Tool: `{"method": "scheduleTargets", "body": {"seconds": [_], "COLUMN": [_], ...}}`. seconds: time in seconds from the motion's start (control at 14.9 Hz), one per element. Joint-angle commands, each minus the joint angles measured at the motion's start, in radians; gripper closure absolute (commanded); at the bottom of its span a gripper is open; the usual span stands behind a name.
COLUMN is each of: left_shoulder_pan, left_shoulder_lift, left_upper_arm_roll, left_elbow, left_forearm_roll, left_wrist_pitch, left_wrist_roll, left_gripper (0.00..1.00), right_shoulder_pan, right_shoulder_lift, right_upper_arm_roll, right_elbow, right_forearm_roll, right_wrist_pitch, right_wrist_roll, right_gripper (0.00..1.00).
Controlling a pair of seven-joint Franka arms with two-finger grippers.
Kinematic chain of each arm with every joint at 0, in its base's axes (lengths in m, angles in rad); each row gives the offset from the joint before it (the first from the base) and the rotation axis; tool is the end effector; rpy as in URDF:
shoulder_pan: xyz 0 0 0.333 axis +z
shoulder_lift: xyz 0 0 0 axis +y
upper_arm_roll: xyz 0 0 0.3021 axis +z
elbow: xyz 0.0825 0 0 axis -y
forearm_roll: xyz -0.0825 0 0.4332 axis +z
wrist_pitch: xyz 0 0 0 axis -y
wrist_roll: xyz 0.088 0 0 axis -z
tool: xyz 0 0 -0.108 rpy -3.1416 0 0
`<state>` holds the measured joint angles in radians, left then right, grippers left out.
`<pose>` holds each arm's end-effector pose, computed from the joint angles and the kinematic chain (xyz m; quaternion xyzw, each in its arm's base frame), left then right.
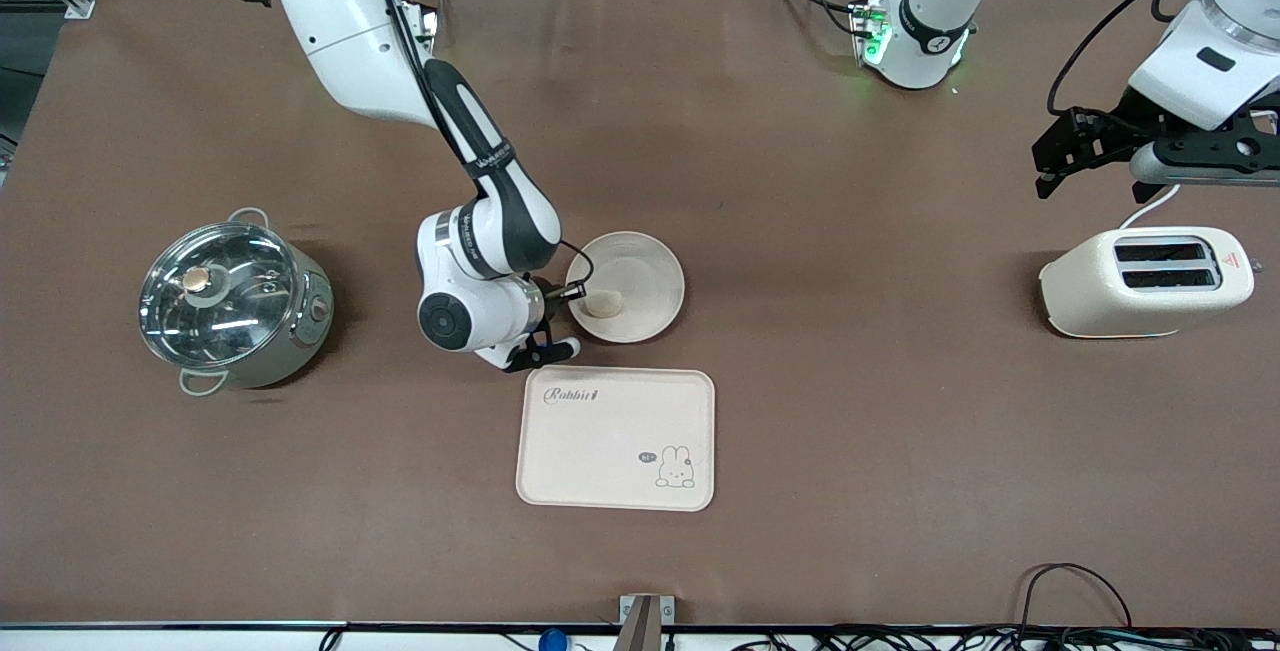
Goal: Place bun in plate and plate on tray
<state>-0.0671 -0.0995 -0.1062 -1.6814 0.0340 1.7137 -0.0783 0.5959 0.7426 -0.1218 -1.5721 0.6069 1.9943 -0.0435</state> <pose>0.5790 -0.1009 0.6237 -0.9964 0.0488 -0.0678 0.0138 0.6003 0.3557 0.1454 -0.9623 -0.0943 0.1881 0.1722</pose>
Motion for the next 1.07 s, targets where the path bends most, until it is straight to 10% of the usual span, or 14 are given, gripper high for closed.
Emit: {"method": "scheduleTargets", "body": {"seconds": [0.0, 0.4, 1.01], "left_shoulder_pan": [0.007, 0.007, 0.007], "left_shoulder_lift": [0.009, 0.009, 0.01], "left_upper_arm_roll": [-0.003, -0.003, -0.003], "left_elbow": [0.025, 0.025, 0.025], "left_forearm_roll": [-0.017, -0.017, -0.017], "left_wrist_pitch": [-0.02, -0.022, -0.022], "left_wrist_roll": [0.023, 0.025, 0.025], "left_gripper": [0.0, 0.0, 0.0], "right_shoulder_pan": [-0.028, -0.097, -0.15], "right_shoulder_lift": [-0.046, -0.046, 0.07], "right_upper_arm_roll": [0.008, 0.007, 0.007], "right_elbow": [0.001, 0.193, 0.383], "right_forearm_roll": [0.024, 0.021, 0.022], "right_wrist_pitch": [-0.023, -0.19, -0.057], "right_wrist_roll": [0.036, 0.143, 0.234], "right_gripper": [0.99, 0.99, 0.99]}}
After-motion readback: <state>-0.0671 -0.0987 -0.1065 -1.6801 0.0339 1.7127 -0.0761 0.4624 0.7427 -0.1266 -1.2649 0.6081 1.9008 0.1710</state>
